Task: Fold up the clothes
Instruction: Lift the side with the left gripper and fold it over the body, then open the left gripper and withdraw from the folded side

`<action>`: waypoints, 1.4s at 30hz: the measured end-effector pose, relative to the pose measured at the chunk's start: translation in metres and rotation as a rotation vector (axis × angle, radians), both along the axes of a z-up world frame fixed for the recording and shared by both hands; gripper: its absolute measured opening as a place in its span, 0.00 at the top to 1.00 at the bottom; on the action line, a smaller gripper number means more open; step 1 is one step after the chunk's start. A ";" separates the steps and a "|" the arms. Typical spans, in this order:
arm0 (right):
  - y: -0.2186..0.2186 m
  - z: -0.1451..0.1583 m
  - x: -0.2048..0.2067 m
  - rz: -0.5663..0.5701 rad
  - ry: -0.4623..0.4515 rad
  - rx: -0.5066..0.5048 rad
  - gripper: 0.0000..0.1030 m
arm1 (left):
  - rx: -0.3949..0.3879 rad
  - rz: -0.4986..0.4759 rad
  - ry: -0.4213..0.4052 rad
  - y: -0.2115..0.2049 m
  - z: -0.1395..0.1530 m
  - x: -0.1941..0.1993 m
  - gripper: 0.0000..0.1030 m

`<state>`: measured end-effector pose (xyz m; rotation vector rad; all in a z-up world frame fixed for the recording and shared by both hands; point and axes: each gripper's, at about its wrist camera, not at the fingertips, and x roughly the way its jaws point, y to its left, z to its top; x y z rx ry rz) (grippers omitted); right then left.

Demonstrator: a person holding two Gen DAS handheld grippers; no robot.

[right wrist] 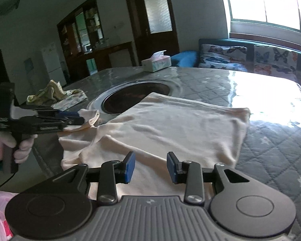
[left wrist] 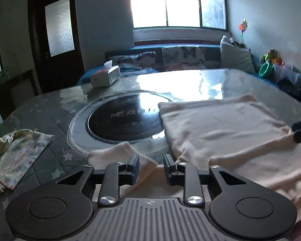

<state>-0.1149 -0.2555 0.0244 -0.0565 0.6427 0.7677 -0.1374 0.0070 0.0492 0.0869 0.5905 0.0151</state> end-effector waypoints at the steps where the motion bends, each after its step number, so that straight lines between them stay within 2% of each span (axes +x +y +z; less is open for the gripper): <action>1: 0.002 0.000 0.000 0.004 0.000 -0.003 0.66 | 0.002 0.000 0.009 0.001 -0.003 0.002 0.71; 3: 0.005 0.001 0.001 0.008 0.001 -0.005 0.66 | 0.002 -0.008 0.019 0.003 -0.009 0.008 0.70; 6: 0.006 0.001 0.001 0.005 0.007 -0.011 0.66 | 0.006 -0.018 0.032 0.006 -0.016 0.012 0.61; 8: 0.007 0.001 0.001 0.002 0.009 -0.015 0.66 | 0.005 -0.018 0.038 0.008 -0.020 0.015 0.61; 9: 0.007 0.002 0.002 0.000 0.009 -0.017 0.66 | 0.002 -0.020 0.041 0.010 -0.021 0.016 0.64; 10: 0.007 0.002 0.001 -0.001 0.009 -0.017 0.66 | -0.006 -0.022 0.040 0.012 -0.022 0.017 0.72; 13: 0.007 0.004 0.000 -0.004 0.006 -0.019 0.66 | -0.035 -0.027 0.033 0.018 -0.019 0.016 0.88; 16: 0.006 0.006 0.000 -0.009 0.000 -0.017 0.66 | -0.071 -0.039 0.006 0.023 -0.009 0.011 0.92; 21: -0.002 0.010 -0.002 -0.030 -0.021 0.000 0.66 | -0.252 -0.077 -0.034 0.026 0.022 0.001 0.93; 28: -0.020 0.013 -0.007 -0.076 -0.041 0.030 0.66 | -0.453 -0.275 -0.117 -0.018 0.071 -0.006 0.93; 32: -0.035 0.014 -0.008 -0.120 -0.040 0.044 0.66 | -0.515 -0.399 -0.112 -0.054 0.077 -0.003 0.93; 35: -0.045 0.013 -0.010 -0.150 -0.036 0.044 0.66 | -0.534 -0.476 -0.058 -0.078 0.067 0.002 0.92; 38: -0.053 0.010 -0.010 -0.178 -0.025 0.043 0.66 | -0.498 -0.515 0.012 -0.096 0.052 0.004 0.88; 40: -0.056 0.008 -0.010 -0.192 -0.017 0.041 0.66 | -0.480 -0.536 0.054 -0.102 0.043 0.004 0.81; 42: -0.058 0.006 -0.010 -0.198 -0.006 0.040 0.66 | -0.466 -0.548 0.075 -0.099 0.036 0.000 0.81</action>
